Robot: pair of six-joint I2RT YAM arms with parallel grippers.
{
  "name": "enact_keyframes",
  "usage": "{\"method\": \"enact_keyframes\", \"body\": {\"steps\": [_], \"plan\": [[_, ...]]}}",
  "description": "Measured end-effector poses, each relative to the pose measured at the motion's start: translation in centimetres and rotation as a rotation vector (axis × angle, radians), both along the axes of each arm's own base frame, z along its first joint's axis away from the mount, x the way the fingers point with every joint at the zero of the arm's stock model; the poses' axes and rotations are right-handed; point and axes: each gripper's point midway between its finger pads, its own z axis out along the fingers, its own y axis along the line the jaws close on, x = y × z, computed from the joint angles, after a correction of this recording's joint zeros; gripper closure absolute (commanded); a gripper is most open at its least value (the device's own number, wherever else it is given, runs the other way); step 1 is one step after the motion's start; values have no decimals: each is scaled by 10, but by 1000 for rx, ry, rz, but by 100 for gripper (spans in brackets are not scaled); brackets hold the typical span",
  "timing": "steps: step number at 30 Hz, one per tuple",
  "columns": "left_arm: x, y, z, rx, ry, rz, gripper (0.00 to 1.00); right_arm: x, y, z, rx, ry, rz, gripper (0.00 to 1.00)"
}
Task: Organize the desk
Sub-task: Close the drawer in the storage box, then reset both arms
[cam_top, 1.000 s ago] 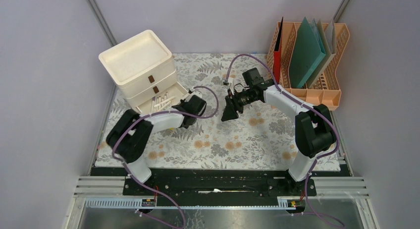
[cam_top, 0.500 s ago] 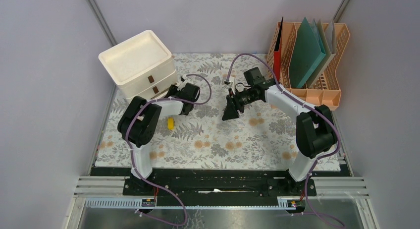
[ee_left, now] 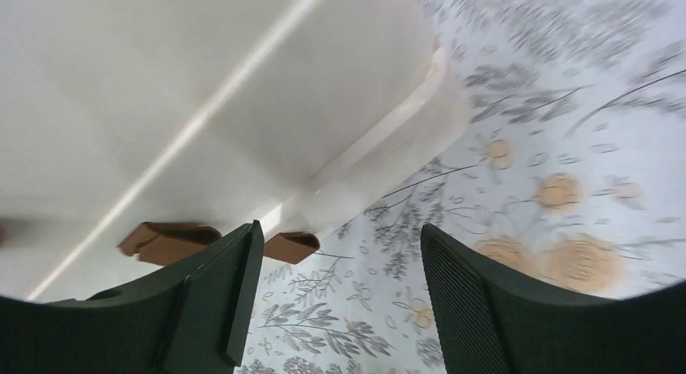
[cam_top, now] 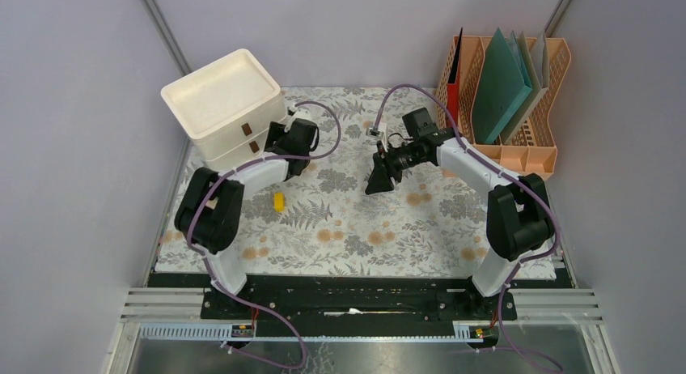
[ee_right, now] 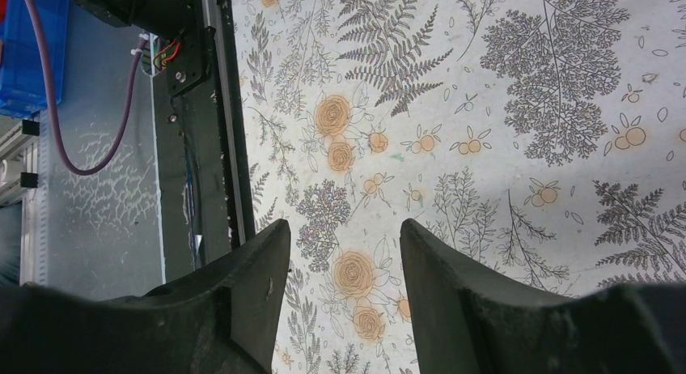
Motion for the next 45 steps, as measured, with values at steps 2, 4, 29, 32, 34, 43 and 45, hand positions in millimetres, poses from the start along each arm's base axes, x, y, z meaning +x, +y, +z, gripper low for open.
{"method": "enact_keyframes", "body": {"steps": [2, 4, 29, 32, 34, 43, 45], "plan": [[1, -10, 18, -81, -39, -33, 24, 0, -1, 1, 1, -4, -1, 41], [0, -21, 38, -169, -82, -74, 26, 0, -1, 1, 0, -4, -1, 41], [5, 23, -37, 87, 19, 75, 47, 2, -6, 5, 3, -17, -9, 41], [8, 17, -35, 40, 16, 62, 42, 3, -7, 6, 3, -27, -10, 41], [4, 9, -33, -13, 35, 35, 36, 4, -10, 6, -8, -40, -15, 41], [-34, -82, 86, -575, -92, -351, 1, 10, -33, 24, -111, -193, -75, 25], [-48, -100, 120, -678, -130, -452, 1, 11, -43, 36, -148, -269, -104, 15]]}}
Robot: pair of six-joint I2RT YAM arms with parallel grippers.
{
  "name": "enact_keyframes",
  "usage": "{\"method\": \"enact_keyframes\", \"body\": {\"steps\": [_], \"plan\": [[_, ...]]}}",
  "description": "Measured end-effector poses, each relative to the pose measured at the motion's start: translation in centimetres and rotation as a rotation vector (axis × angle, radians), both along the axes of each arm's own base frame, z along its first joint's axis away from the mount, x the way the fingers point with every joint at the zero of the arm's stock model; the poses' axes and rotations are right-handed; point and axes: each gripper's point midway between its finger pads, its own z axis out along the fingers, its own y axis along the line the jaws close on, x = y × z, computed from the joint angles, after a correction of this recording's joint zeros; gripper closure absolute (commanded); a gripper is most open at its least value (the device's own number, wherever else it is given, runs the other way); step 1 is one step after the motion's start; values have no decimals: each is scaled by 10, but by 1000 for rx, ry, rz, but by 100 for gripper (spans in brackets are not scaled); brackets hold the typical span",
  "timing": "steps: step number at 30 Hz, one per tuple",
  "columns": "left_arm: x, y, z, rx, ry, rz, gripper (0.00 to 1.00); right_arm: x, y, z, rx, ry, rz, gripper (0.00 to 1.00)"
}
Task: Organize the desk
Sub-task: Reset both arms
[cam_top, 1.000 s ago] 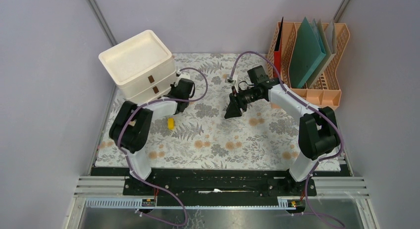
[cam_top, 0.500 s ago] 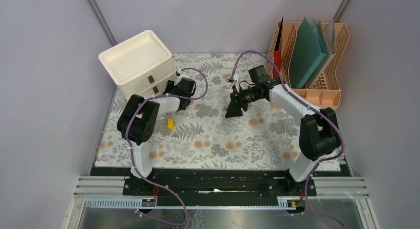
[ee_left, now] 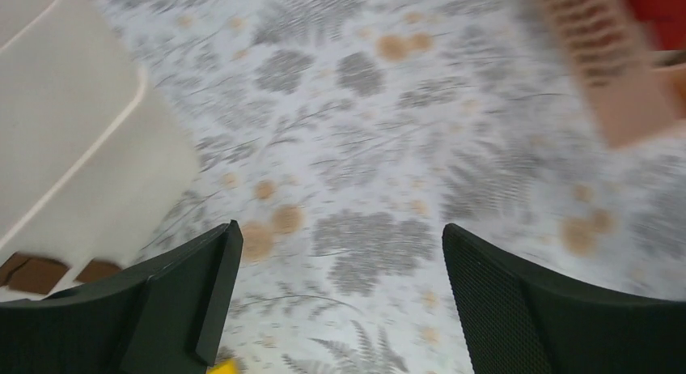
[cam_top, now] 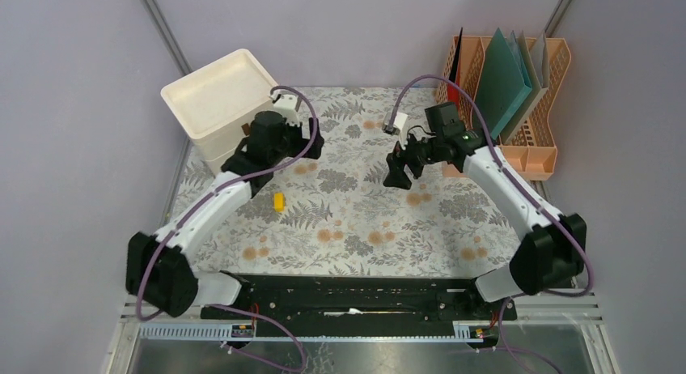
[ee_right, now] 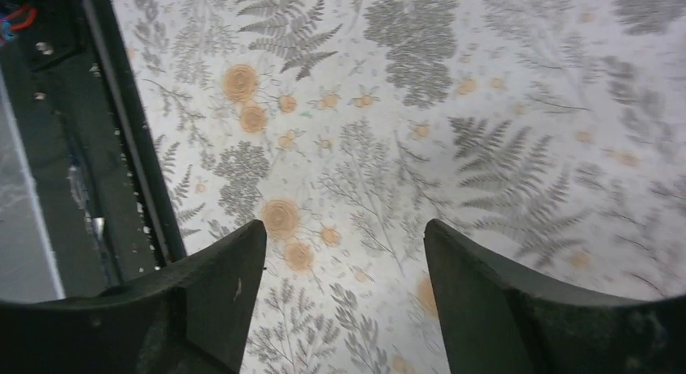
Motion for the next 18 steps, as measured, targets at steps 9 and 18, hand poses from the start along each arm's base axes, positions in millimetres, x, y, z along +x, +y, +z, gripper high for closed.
{"method": "enact_keyframes", "body": {"steps": [9, 18], "plan": [[-90, -25, 82, -202, -84, -309, 1, 13, -58, 97, -143, -410, -187, 0], [-135, 2, 71, -181, -139, -295, 1, 45, -184, 190, -82, -478, -732, 0]]}}
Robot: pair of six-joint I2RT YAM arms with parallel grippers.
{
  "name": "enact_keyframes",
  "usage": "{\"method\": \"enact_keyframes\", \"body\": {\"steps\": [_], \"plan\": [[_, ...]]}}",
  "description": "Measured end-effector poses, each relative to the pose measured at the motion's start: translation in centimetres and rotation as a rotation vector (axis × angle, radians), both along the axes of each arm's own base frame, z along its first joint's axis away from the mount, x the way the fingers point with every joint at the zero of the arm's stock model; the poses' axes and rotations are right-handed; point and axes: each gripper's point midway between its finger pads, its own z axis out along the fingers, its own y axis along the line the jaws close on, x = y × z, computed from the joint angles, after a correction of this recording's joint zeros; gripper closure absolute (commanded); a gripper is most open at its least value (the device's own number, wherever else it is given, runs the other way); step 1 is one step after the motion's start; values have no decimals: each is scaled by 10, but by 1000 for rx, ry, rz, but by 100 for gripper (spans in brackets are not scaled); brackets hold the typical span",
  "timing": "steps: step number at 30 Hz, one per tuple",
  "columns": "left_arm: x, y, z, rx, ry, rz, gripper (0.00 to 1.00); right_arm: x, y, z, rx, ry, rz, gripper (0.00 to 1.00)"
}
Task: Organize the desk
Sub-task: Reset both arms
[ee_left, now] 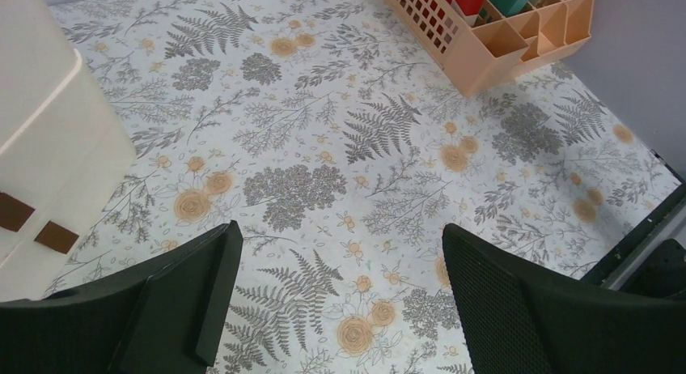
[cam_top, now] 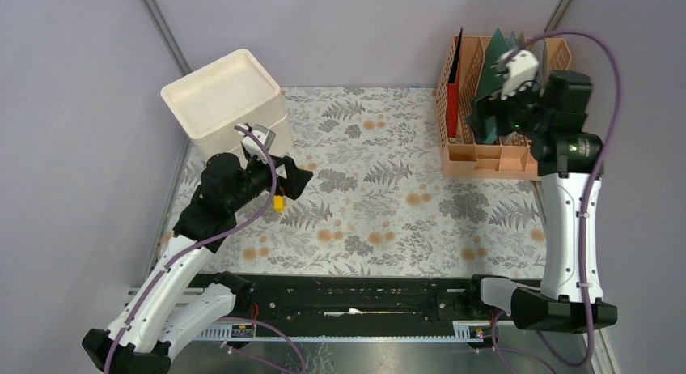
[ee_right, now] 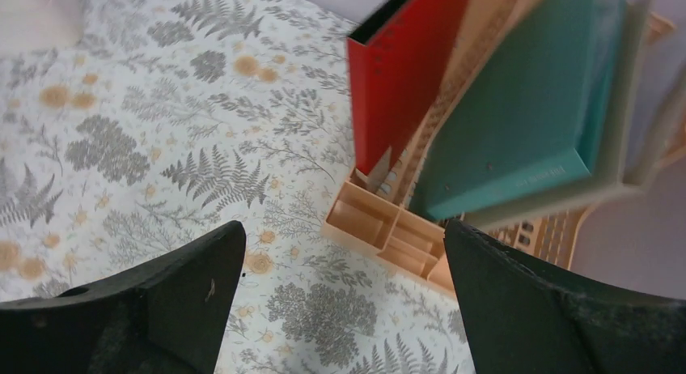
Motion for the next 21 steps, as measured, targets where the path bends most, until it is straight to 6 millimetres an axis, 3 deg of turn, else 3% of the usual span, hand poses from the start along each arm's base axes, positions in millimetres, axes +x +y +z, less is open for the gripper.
{"method": "enact_keyframes", "body": {"steps": [2, 4, 10, 12, 17, 21], "plan": [[0, 3, -2, 4, -6, 12, 1, -3, -25, 7, 50, -2, -97, 0], [0, 5, -2, 5, -8, 22, 1, -7, -32, 17, 86, -16, -129, 0], [2, 6, 18, -12, -39, 37, 1, -30, -5, 55, 189, -81, -18, 0], [5, 4, 40, -29, -59, 38, 1, -35, 2, 62, 239, -80, -6, 0], [14, 2, 130, -104, -199, 49, 1, -35, 2, 76, 356, -71, -84, 0], [14, 14, 194, -121, -311, 105, 1, -33, -4, 85, 400, -96, -151, 0]]}}
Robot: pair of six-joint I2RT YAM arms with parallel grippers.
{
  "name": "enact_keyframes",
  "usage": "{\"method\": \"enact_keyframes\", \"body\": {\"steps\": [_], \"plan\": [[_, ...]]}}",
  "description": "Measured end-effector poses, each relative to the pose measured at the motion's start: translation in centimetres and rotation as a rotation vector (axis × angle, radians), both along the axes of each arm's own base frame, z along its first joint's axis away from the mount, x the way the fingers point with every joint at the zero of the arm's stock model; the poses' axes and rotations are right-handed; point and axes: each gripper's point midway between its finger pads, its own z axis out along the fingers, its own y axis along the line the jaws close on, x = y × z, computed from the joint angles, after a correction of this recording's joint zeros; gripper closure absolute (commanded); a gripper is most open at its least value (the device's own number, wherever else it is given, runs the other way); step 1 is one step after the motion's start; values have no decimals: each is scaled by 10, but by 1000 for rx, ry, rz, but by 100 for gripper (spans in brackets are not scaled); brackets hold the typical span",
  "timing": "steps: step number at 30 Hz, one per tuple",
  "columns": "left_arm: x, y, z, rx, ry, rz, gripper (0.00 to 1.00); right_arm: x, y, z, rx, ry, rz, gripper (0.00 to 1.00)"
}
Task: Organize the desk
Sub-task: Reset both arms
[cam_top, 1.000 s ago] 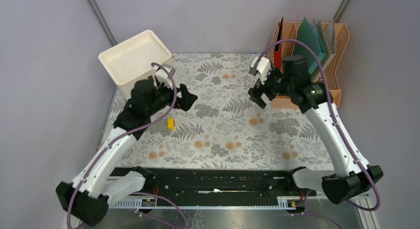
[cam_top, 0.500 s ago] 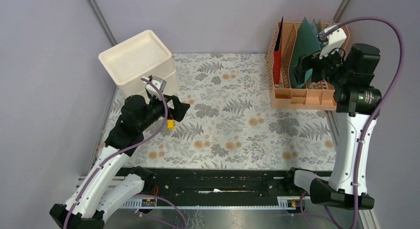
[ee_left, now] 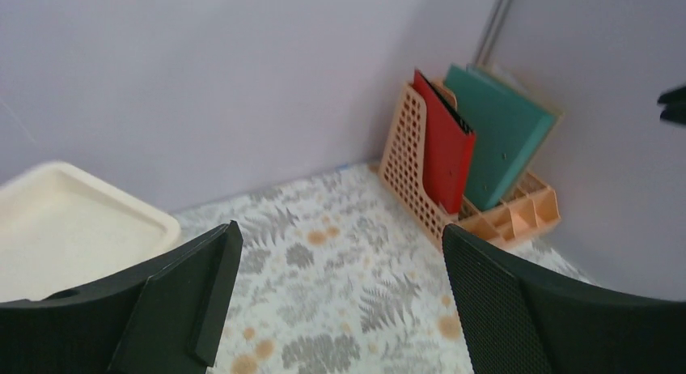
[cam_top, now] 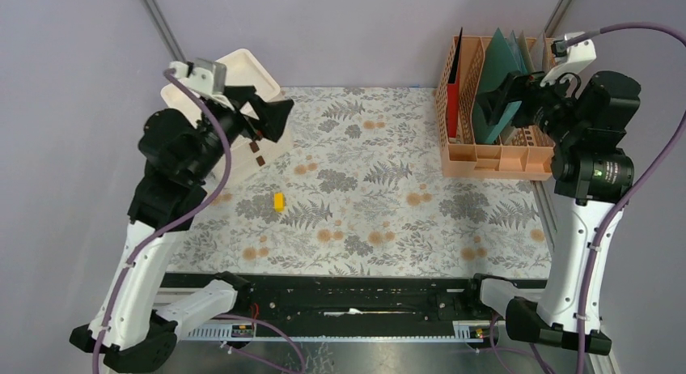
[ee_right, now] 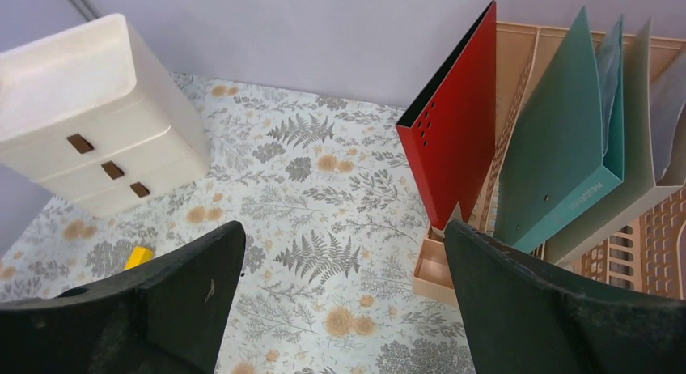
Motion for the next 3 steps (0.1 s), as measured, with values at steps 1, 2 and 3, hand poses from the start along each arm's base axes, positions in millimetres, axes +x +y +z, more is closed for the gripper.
{"method": "enact_keyframes", "body": {"steps": [1, 2, 3], "plan": [[-1, 4, 14, -5, -25, 16, 1, 0, -1, 2, 6, -5, -8, 0], [-2, 7, 26, -11, -46, 32, 1, -1, -2, 4, 10, -12, -17, 0], [-3, 9, 33, -15, -58, 41, 1, -2, -2, 6, 12, -19, -25, 0]]}}
